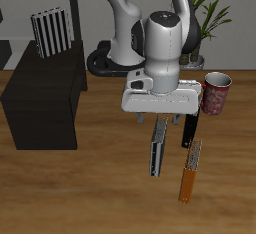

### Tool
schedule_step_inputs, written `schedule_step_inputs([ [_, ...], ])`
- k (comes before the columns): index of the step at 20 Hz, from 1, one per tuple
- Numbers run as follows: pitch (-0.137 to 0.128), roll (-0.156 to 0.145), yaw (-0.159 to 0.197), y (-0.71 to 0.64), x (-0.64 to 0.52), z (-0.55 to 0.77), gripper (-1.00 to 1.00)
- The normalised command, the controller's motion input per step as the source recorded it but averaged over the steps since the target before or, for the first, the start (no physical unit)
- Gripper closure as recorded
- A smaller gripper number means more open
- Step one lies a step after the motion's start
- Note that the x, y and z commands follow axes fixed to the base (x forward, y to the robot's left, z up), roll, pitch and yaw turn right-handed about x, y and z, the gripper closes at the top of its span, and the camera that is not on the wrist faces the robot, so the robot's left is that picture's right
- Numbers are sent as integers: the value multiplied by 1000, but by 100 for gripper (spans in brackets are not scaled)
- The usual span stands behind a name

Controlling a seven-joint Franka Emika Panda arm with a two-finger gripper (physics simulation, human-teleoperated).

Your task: Place the right striped book upright on top of the shelf and place the left striped book upright on top of the shelf

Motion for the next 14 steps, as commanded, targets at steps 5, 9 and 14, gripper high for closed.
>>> schedule_step_inputs([
  [5,37,3,-11,-6,130,-133,-100],
  [9,53,17,-1,-32,115,-210,-100],
  [14,17,-1,4,-5,63,-124,-100],
])
